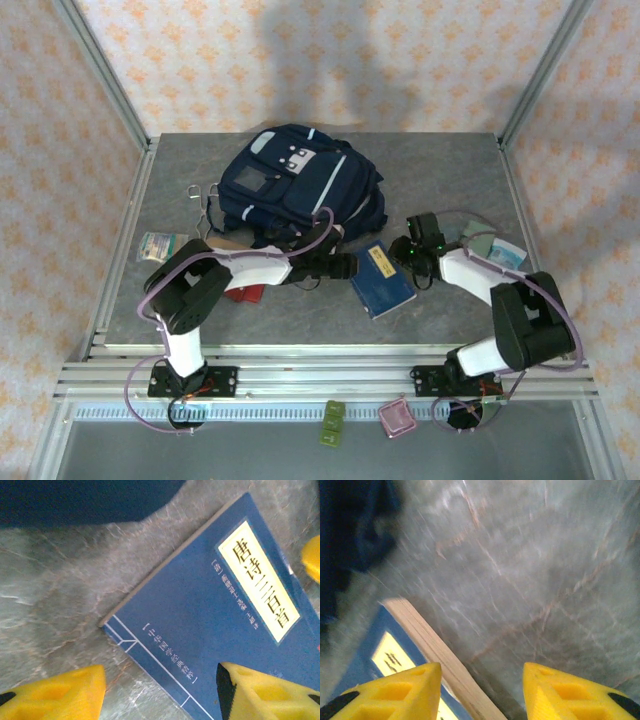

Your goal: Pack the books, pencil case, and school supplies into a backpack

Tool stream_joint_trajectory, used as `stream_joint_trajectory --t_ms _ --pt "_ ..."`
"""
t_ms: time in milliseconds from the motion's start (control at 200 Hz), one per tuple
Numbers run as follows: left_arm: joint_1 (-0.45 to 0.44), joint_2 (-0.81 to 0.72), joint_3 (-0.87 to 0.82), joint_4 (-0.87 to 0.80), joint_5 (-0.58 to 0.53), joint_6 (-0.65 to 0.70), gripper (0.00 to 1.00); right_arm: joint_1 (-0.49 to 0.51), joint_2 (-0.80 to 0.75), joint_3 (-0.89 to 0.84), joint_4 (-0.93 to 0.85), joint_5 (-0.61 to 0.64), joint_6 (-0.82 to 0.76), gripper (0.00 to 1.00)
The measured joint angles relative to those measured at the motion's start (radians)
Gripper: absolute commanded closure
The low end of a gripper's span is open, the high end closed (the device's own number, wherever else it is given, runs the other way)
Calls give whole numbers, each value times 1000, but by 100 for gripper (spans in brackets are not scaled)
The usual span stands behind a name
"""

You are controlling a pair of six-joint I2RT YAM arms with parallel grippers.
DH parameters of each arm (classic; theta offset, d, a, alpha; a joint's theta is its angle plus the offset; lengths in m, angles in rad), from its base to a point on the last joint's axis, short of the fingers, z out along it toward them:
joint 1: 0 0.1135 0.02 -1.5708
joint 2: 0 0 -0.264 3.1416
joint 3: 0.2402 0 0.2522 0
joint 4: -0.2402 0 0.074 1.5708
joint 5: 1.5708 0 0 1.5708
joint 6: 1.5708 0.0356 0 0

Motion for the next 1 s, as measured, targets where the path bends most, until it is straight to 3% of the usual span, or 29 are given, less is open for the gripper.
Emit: stream_joint_trajectory --t_ms 210,455,996 --pt "-6 39 39 1 21 -5 39 -5 0 -49 29 -49 -15 70" --pt "-3 69 60 15 31 -8 38 32 -37 -111 100 -50 11 75" --pt "-2 45 -30 218 -3 -26 37 70 -85 -150 91 -98 49 71"
